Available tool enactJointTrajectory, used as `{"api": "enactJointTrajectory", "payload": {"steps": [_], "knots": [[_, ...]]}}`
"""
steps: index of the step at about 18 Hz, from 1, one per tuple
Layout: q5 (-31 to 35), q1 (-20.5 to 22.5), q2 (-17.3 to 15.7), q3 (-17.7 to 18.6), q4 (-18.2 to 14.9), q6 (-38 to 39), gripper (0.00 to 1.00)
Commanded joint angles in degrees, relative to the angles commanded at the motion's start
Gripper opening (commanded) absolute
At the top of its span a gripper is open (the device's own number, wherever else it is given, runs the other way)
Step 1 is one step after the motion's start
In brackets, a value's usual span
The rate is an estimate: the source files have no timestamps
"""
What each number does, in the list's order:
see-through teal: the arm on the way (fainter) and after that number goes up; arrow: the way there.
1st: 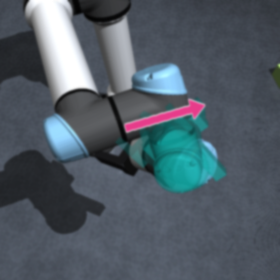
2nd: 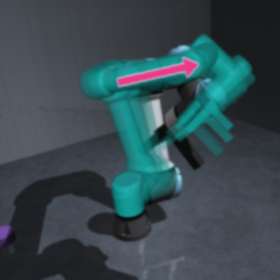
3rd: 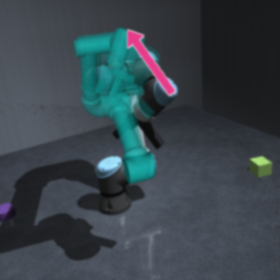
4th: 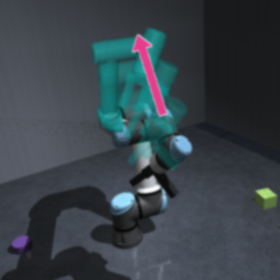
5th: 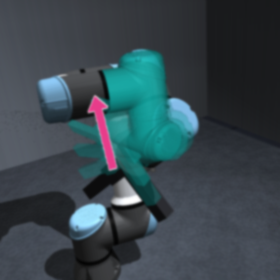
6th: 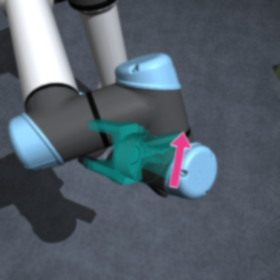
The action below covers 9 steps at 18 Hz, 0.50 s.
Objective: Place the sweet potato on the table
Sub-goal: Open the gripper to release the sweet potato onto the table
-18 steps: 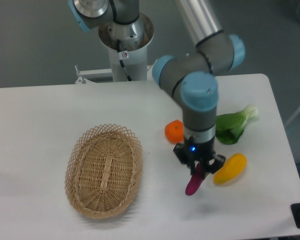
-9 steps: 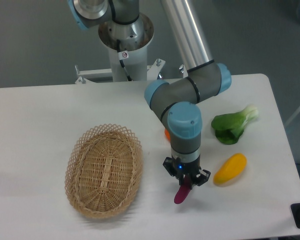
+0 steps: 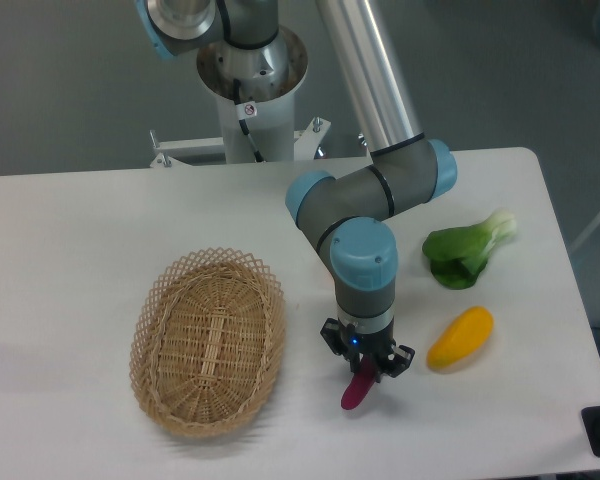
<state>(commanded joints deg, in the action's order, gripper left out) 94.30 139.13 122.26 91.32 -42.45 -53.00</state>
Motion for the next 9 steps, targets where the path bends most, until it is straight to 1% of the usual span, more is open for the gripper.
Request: {"api": "enactJointTrajectory", "payload": {"steps": [4,9], "knots": [[0.4,0.0,-2.6,-0.5,0.2,0.4,1.00],[0.8,0.6,-5.0,-5.1,-0.2,-0.2,1.00]]}}
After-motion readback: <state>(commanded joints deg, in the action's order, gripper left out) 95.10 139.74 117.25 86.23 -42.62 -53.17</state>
